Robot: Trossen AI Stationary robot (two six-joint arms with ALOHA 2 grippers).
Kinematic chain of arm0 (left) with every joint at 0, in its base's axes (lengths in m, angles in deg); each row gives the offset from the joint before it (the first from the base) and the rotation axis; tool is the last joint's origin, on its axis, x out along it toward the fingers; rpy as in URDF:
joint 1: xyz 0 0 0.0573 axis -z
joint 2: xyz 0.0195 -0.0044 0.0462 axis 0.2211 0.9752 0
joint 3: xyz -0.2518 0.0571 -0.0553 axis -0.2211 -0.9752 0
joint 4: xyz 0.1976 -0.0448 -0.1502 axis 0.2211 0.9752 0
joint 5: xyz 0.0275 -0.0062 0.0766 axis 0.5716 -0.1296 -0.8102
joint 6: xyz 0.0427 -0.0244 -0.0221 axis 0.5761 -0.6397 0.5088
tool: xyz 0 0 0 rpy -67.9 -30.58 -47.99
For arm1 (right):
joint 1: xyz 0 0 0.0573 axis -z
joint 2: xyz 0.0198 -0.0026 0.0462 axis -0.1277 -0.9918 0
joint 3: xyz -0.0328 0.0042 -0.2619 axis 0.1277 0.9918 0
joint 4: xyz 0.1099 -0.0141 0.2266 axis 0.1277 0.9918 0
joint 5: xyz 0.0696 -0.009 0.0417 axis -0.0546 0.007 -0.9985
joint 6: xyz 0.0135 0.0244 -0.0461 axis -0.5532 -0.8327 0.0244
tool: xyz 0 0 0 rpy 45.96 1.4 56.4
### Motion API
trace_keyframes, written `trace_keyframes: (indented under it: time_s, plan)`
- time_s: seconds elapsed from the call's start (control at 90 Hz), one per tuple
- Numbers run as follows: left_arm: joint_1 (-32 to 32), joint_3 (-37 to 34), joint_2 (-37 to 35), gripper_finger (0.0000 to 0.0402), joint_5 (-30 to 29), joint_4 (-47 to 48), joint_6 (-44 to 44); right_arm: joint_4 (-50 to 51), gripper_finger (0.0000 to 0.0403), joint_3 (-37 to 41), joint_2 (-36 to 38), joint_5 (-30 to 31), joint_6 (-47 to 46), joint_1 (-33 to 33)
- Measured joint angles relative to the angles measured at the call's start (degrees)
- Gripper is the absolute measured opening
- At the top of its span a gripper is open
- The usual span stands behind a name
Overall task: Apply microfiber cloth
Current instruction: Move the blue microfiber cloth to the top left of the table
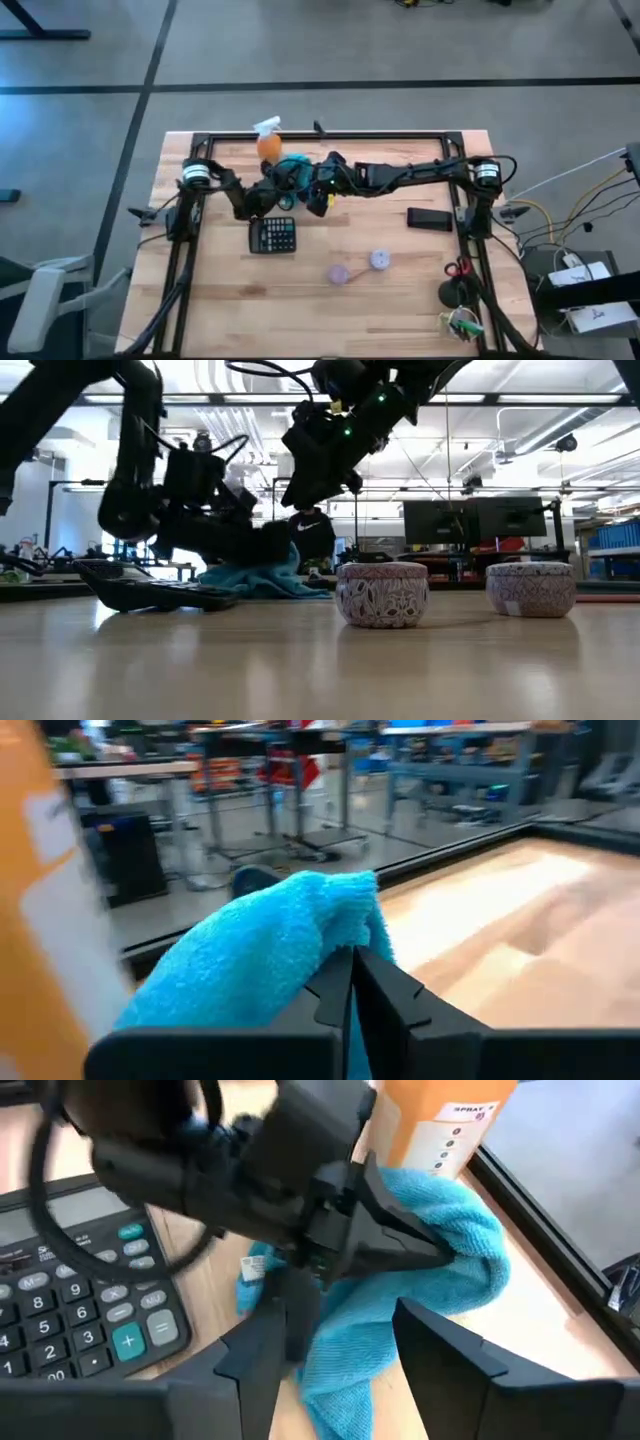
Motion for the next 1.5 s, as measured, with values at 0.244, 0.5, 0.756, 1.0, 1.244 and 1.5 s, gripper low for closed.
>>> trace_keyframes:
  time_s: [0.244,0.5,0.756,1.0,1.244,1.5]
  plan:
    - [-0.1,1.0,2.4,0.0,-17.6,-0.2,-5.2,0.0,0.0147,0.0,0.0,-0.1,0.2,-0.6]
    - [-1.7,-1.9,2.4,0.0,-27.1,0.2,-6.8,0.8,0.0128,0.0,0.0,-0.1,0.2,-0.6]
    - [-4.6,-7.5,2.1,0.0,-28.6,-3.4,-7.4,2.7,0.0111,0.0,0.0,0.0,-0.4,-1.3]
    - [-8.0,-13.9,-1.8,0.0,-28.7,-4.2,-6.8,4.3,0.0099,0.0,0.0,0.0,-0.8,-2.4]
    - [-8.4,-18.4,-7.7,0.0,-28.7,-4.4,4.4,4.5,0.009,0.0,0.0,0.0,-1.5,-2.4]
    - [-8.4,-23.7,-15.1,0.0,-28.3,-4.4,6.8,1.3,0.0084,0.8,-1.0,-3.5,-1.7,-2.8]
